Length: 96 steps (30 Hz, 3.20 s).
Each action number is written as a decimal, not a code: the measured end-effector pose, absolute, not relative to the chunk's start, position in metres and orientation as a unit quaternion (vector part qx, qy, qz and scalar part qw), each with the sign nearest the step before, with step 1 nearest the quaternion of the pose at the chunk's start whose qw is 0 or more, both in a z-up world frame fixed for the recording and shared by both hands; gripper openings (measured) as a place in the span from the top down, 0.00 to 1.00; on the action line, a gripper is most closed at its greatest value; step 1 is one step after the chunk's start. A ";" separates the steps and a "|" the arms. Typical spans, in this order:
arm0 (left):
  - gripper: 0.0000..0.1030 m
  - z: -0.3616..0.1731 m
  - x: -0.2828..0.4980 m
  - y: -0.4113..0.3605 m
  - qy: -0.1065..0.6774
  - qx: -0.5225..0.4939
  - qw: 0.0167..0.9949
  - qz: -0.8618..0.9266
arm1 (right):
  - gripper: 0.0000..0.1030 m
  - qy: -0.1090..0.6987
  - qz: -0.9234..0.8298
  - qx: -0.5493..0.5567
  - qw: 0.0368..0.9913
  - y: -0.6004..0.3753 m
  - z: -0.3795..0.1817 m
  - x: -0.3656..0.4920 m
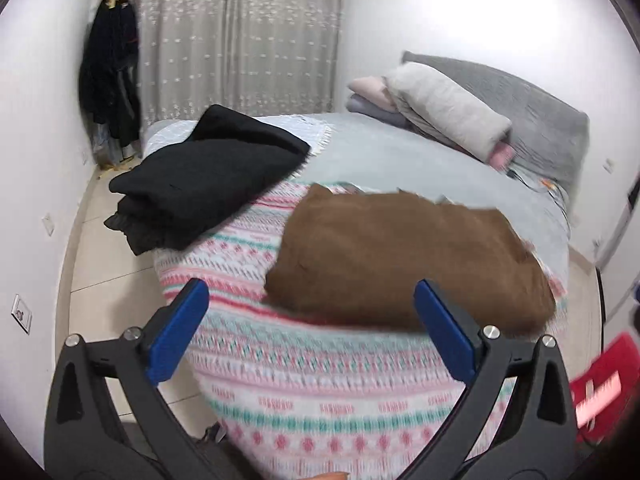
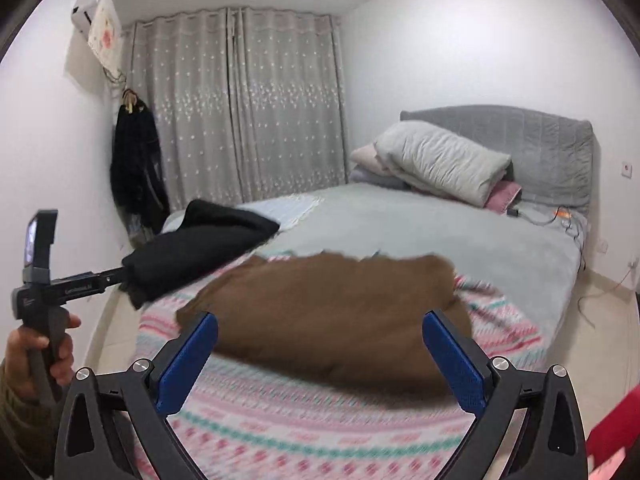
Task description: Fold large clothes
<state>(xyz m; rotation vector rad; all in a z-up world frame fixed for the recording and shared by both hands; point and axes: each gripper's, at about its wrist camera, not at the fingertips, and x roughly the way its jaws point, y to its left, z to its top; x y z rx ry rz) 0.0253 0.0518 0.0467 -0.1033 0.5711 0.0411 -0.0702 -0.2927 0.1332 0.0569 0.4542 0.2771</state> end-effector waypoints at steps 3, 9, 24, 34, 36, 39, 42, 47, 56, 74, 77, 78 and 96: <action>0.01 0.037 0.006 0.038 0.285 -0.036 0.958 0.003 | 0.00 0.258 0.128 0.025 0.957 -0.270 0.112 -0.067; 0.01 0.014 -0.007 0.020 0.293 -0.026 0.956 0.003 | 0.00 0.287 0.096 0.013 0.953 -0.234 0.090 -0.073; 0.01 -0.013 0.001 0.003 0.325 -0.007 0.946 0.014 | 0.00 0.303 0.073 0.002 0.950 -0.215 0.060 -0.061; 0.01 -0.029 0.016 -0.015 0.352 -0.001 0.936 -0.010 | 0.00 0.326 0.039 0.014 0.944 -0.228 0.044 -0.049; 0.01 -0.030 0.017 -0.017 0.351 0.001 0.936 -0.010 | 0.00 0.329 0.035 0.016 0.944 -0.230 0.041 -0.048; 0.01 -0.032 0.019 -0.020 0.353 0.001 0.935 -0.011 | 0.00 0.332 0.028 0.015 0.943 -0.229 0.037 -0.047; 0.01 -0.034 0.021 -0.023 0.361 0.002 0.932 -0.013 | 0.00 0.333 0.031 0.015 0.942 -0.229 0.036 -0.046; 0.01 -0.034 0.022 -0.027 0.359 0.007 0.933 -0.012 | 0.00 0.335 0.021 0.027 0.942 -0.234 0.034 -0.044; 0.01 -0.036 0.025 -0.029 0.362 0.010 0.932 -0.012 | 0.00 0.339 0.006 0.018 0.940 -0.232 0.030 -0.041; 0.01 -0.036 0.024 -0.030 0.359 0.010 0.933 -0.020 | 0.00 0.331 -0.012 0.007 0.943 -0.232 0.031 -0.043; 0.01 -0.036 0.024 -0.031 0.359 0.012 0.933 -0.020 | 0.00 0.331 -0.013 0.007 0.943 -0.232 0.031 -0.043; 0.01 -0.036 0.024 -0.031 0.359 0.012 0.933 -0.020 | 0.00 0.331 -0.014 0.007 0.944 -0.232 0.031 -0.043; 0.01 -0.037 0.024 -0.034 0.362 0.012 0.932 -0.021 | 0.00 0.331 -0.016 0.003 0.944 -0.230 0.030 -0.043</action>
